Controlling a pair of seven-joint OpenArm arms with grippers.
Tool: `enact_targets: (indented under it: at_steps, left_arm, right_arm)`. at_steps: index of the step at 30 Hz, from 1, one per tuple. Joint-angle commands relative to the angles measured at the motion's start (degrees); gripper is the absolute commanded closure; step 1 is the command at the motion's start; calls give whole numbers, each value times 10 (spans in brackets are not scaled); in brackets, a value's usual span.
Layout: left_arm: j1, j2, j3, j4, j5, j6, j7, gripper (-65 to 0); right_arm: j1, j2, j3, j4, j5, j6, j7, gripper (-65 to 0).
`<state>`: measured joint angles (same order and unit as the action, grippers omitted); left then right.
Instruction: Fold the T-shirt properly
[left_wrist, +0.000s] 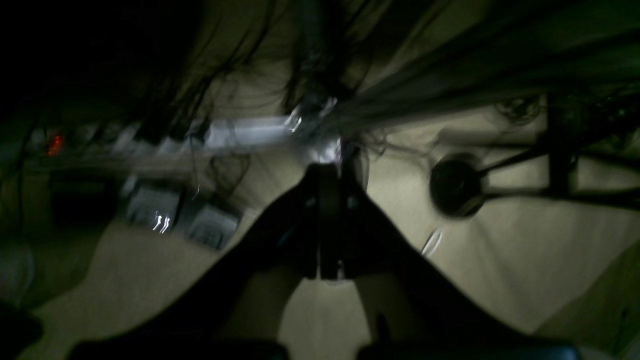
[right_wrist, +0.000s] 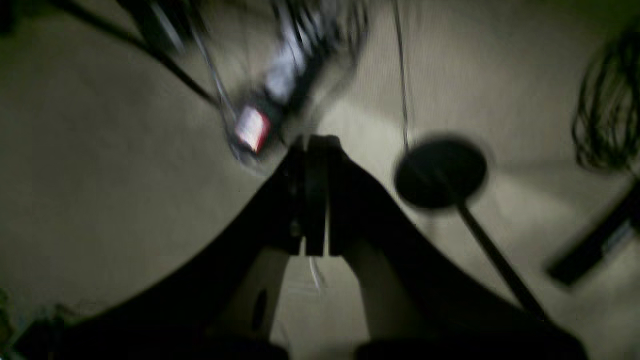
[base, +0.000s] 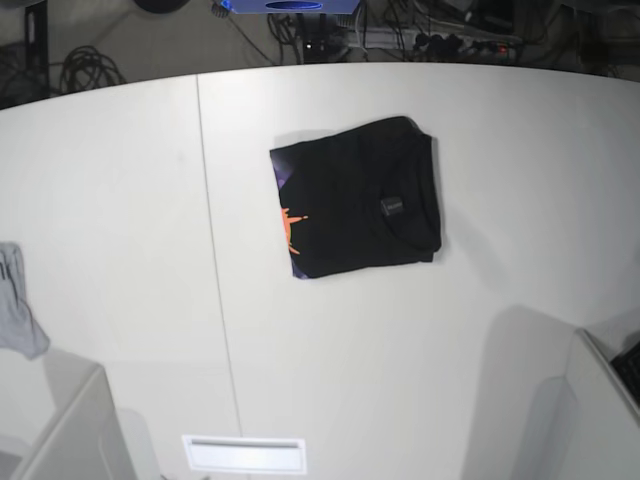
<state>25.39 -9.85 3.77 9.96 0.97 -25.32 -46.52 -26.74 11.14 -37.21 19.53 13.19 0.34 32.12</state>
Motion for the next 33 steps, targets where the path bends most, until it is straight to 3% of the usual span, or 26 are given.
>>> enact_targets:
  at_steps: [1,5,11,13,33]
  left_arm:
    - [-16,7,10,-46,1,7,-7,0]
    - [-105,28,22,-100,0,48,7,0]
    - [-129,33,25,-87,1,85,190,0]
    - [-123,33,25,-42,1,86,228,0]
    - [-152,31,19,-29,-4,89,233,0]
  right_arm:
    - [16,-7,0,-45,0,1,6,0]
    - [99,-43,0,-162,0,1,6,0]
    - [150,-51,0,-149,80,1,-96,0]
    - [152,-49,0,-133,84,1,-97,0]
    - [164,-53,0,-131,85,-2,-87,0]
